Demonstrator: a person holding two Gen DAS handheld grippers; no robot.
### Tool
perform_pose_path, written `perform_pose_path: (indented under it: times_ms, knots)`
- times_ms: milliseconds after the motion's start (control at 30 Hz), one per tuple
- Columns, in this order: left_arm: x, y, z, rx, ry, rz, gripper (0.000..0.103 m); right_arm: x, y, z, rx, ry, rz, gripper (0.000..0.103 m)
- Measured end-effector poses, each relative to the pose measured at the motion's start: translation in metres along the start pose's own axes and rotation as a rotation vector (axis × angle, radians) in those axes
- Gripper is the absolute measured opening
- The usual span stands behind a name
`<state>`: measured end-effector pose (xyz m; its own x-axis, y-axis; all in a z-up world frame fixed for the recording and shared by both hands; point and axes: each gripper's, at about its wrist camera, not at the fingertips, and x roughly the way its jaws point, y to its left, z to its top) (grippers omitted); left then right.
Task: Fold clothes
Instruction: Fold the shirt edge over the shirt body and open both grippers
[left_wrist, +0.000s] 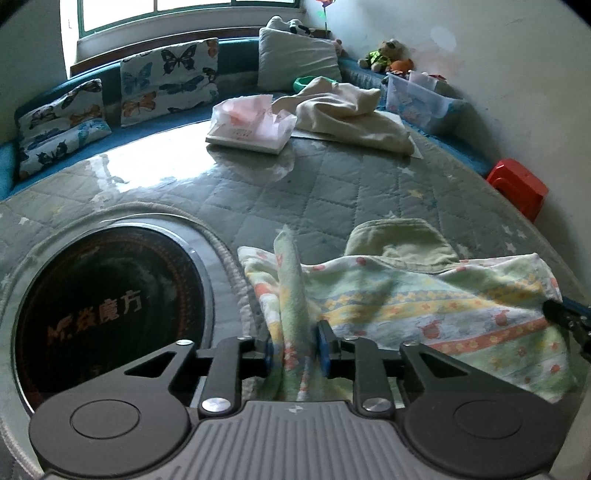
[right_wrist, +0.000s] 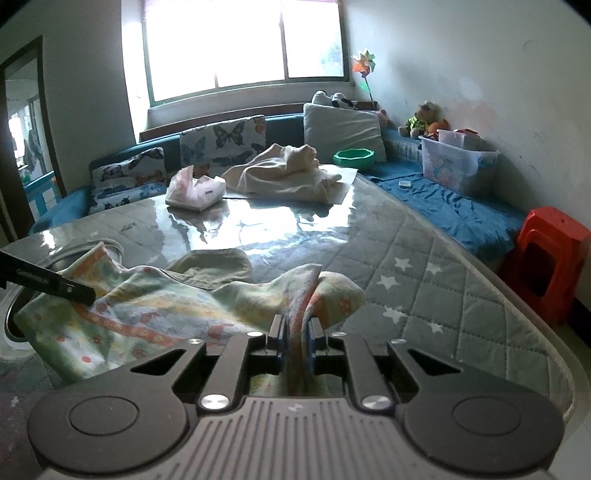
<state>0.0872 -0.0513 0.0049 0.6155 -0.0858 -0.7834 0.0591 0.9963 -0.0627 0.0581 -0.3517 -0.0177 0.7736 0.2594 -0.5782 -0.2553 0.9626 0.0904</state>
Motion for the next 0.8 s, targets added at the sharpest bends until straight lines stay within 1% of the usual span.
perform_pose_path:
  times_ms: [67, 133, 200, 267, 300, 333, 400, 467, 533, 600, 633, 667, 700, 767, 800]
  knots:
    - [0.002, 0.002, -0.001, -0.008, 0.008, 0.004, 0.028, 0.002, -0.001, -0.001, 0.005, 0.005, -0.007, 0.013]
    - [0.005, 0.005, -0.003, -0.016, 0.015, 0.010, 0.033, 0.002, -0.004, -0.005, 0.009, 0.013, -0.015, 0.014]
    - [0.006, 0.007, -0.005, -0.019, 0.020, 0.016, 0.034, 0.004, -0.006, -0.008, 0.012, 0.019, -0.023, 0.014]
    - [0.007, 0.008, -0.006, -0.024, 0.024, 0.020, 0.037, 0.006, -0.007, -0.009, 0.015, 0.024, -0.026, 0.014]
    - [0.007, 0.009, -0.007, -0.025, 0.025, 0.025, 0.041, 0.007, -0.008, -0.010, 0.016, 0.026, -0.028, 0.014]
    - [0.008, 0.009, -0.007, -0.024, 0.025, 0.033, 0.043, 0.007, -0.008, -0.010, 0.015, 0.026, -0.030, 0.015]
    - [0.009, 0.011, -0.008, -0.025, 0.027, 0.041, 0.044, 0.008, -0.008, -0.011, 0.012, 0.029, -0.038, 0.019]
    - [0.009, 0.012, -0.008, -0.027, 0.028, 0.048, 0.048, 0.009, -0.008, -0.011, 0.012, 0.030, -0.045, 0.029]
    - [0.009, 0.013, -0.009, -0.029, 0.030, 0.055, 0.050, 0.009, -0.007, -0.012, 0.012, 0.029, -0.052, 0.036]
    - [0.010, 0.015, -0.009, -0.032, 0.031, 0.062, 0.052, 0.009, -0.006, -0.012, 0.008, 0.031, -0.057, 0.038]
    - [0.010, 0.015, -0.009, -0.033, 0.032, 0.065, 0.053, 0.009, -0.006, -0.012, 0.007, 0.032, -0.059, 0.045]
    - [0.010, 0.016, -0.010, -0.034, 0.032, 0.068, 0.054, 0.008, -0.005, -0.012, 0.006, 0.031, -0.062, 0.048]
    - [0.011, 0.017, -0.010, -0.035, 0.033, 0.072, 0.055, 0.008, -0.004, -0.012, 0.003, 0.029, -0.064, 0.049]
    - [0.011, 0.018, -0.010, -0.037, 0.035, 0.079, 0.056, 0.006, -0.003, -0.012, -0.005, 0.025, -0.068, 0.056]
    - [0.011, 0.018, -0.010, -0.038, 0.035, 0.082, 0.056, 0.005, -0.002, -0.012, -0.008, 0.023, -0.070, 0.057]
